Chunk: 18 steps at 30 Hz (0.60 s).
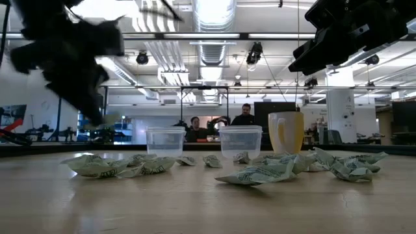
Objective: Pick and place items into bin
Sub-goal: Put the white stevia packet into the left transparent bin
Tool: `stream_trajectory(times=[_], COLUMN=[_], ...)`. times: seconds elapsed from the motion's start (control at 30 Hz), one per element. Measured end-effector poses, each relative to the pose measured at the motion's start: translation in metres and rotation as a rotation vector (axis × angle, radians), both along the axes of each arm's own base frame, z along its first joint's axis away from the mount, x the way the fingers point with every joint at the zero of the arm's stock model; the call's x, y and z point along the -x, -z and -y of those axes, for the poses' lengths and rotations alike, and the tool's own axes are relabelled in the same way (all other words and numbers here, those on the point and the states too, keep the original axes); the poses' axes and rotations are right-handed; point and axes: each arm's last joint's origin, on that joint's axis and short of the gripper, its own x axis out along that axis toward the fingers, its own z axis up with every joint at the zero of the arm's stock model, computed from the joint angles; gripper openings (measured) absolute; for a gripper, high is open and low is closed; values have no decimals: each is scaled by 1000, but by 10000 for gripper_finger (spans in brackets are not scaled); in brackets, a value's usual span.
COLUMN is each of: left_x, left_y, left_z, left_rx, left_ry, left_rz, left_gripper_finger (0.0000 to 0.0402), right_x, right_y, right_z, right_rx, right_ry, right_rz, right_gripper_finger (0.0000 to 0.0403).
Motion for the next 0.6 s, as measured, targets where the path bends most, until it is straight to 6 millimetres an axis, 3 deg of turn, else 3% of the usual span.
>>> stream_trajectory(times=[0.23,0.4,0.6], left_x=[-9,-26,-41], left_y=[-26,-29,-17], left_z=[-29,-54,-86], left_rx=[-267,-335,-319], left_ry=[-51,-13,-1], left_rz=[171,218,170], left_gripper_finger=[0,0,0], right_x=[0,0,0], right_y=[0,0,0], right_z=[0,0,0], right_rx=[-1,-12,-17], right_ry=[1,7,11], right_rz=[6,5,1], right_gripper_finger=[57,57,57])
